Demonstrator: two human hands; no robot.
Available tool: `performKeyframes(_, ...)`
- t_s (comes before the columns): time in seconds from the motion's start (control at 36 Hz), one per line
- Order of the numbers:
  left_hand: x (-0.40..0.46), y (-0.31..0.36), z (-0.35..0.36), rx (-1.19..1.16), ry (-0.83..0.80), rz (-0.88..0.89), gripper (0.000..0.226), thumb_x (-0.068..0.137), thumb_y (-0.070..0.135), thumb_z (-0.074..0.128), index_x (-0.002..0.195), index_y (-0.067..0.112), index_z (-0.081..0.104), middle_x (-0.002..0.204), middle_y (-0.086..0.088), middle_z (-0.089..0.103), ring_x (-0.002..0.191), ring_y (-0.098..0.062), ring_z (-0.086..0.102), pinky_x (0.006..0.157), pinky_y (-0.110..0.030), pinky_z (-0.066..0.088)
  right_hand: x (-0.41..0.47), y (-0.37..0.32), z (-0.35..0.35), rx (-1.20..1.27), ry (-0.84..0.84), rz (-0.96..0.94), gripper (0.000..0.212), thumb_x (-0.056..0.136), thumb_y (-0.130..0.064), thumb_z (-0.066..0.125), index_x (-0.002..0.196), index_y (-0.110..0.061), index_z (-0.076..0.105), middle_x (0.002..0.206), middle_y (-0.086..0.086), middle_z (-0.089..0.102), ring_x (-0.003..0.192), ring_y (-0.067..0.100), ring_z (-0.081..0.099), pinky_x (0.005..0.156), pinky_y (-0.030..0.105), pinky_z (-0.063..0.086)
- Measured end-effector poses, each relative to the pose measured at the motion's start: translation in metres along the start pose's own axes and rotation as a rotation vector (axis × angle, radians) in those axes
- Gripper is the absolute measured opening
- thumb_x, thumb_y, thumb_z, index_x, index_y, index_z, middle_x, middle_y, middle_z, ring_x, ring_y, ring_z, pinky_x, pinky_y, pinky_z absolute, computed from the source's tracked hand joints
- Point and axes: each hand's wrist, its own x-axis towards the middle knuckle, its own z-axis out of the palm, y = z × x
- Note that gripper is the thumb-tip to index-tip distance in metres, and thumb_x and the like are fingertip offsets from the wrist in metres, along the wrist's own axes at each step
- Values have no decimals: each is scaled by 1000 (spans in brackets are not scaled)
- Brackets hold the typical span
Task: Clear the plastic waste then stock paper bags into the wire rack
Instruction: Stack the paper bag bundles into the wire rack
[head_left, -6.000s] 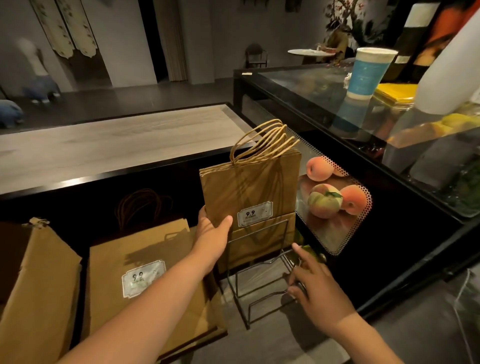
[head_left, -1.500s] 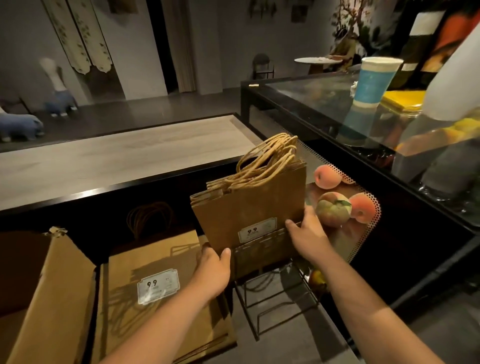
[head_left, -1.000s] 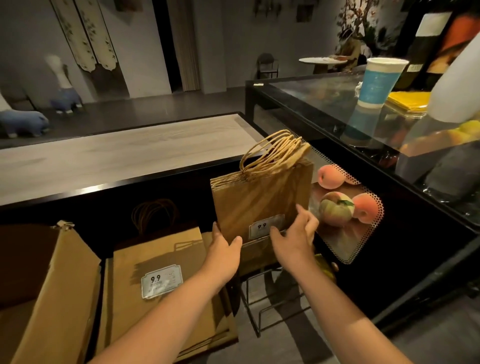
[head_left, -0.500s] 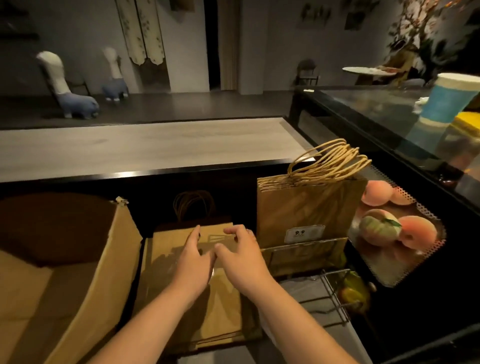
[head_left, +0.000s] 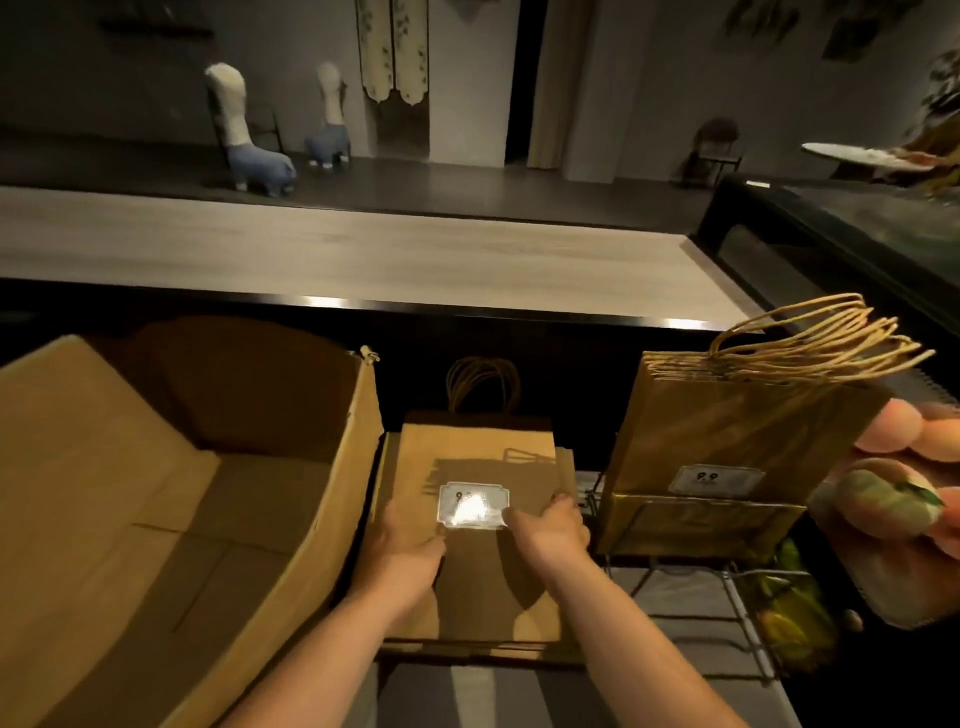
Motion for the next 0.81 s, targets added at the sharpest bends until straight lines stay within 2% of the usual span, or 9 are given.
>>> performKeyframes(0.08, -1, 1, -3, -33, -18, 25, 80, 87, 35, 67, 151, 29, 20, 146, 1, 43, 130, -23, 44, 107, -43, 40, 2, 1, -2, -13, -11, 4, 76, 86, -44, 66, 146, -12, 31, 145, 10, 41, 131, 33, 38, 107, 49, 39)
performKeyframes(0.19, -3, 3, -5, -42, -12, 12, 86, 84, 42, 66, 152, 29, 16, 151, -1, 35, 134, -26, 39, 109, -46, 37, 4, 2, -2, 51, 3, 26, 71, 87, -40, 65, 144, -11, 34, 139, 13, 46, 125, 34, 44, 103, 46, 44)
performKeyframes(0.31, -5, 5, -5, -64, 6, 20, 83, 83, 40, 68, 150, 30, 20, 152, 1, 31, 136, -26, 36, 110, -46, 36, 11, 7, -1, 173, 3, 46, 67, 85, -39, 65, 140, -17, 35, 132, 11, 52, 118, 33, 51, 99, 50, 48)
performKeyframes(0.42, -7, 5, -5, -86, 39, 52, 77, 85, 35, 68, 148, 30, 24, 153, 1, 30, 136, -25, 36, 110, -47, 36, 13, 13, 0, 256, -31, 36, 78, 71, -51, 64, 137, -23, 34, 125, 8, 53, 113, 32, 55, 97, 52, 49)
performKeyframes(0.44, -7, 6, -5, -85, 44, 58, 75, 86, 34, 68, 147, 29, 25, 152, 1, 30, 135, -25, 37, 108, -47, 38, 13, 13, -1, 286, -44, 42, 79, 69, -51, 65, 137, -23, 34, 123, 8, 54, 111, 31, 56, 96, 52, 50)
performKeyframes(0.5, -8, 7, -6, -87, 53, 64, 71, 87, 30, 65, 146, 28, 27, 151, 0, 31, 131, -24, 40, 103, -41, 42, 12, 12, -6, 381, -78, 58, 73, 79, -41, 69, 139, -19, 34, 120, 9, 57, 106, 31, 59, 95, 52, 51)
performKeyframes(0.58, -11, 11, -9, -99, 81, 73, 60, 89, 24, 62, 142, 25, 33, 145, -1, 36, 117, -20, 46, 86, -32, 42, 12, 11, -16, 517, -109, 96, 67, 90, -24, 68, 145, -16, 30, 120, 15, 58, 103, 33, 61, 93, 50, 52)
performKeyframes(0.69, -15, 17, -10, -123, 123, 100, 53, 88, 20, 62, 136, 25, 39, 137, -1, 40, 94, -13, 53, 68, -27, 44, 13, 13, -22, 495, -141, 107, 53, 91, -19, 66, 137, -14, 42, 111, 14, 62, 96, 32, 62, 78, 42, 52)
performKeyframes(0.81, -20, 24, -12, -236, 159, 97, 55, 88, 13, 61, 136, 25, 38, 131, 0, 45, 102, -20, 55, 77, -33, 51, 11, 14, -26, 460, -150, 104, 38, 90, -18, 66, 123, -14, 47, 105, 14, 64, 95, 33, 62, 86, 47, 53)
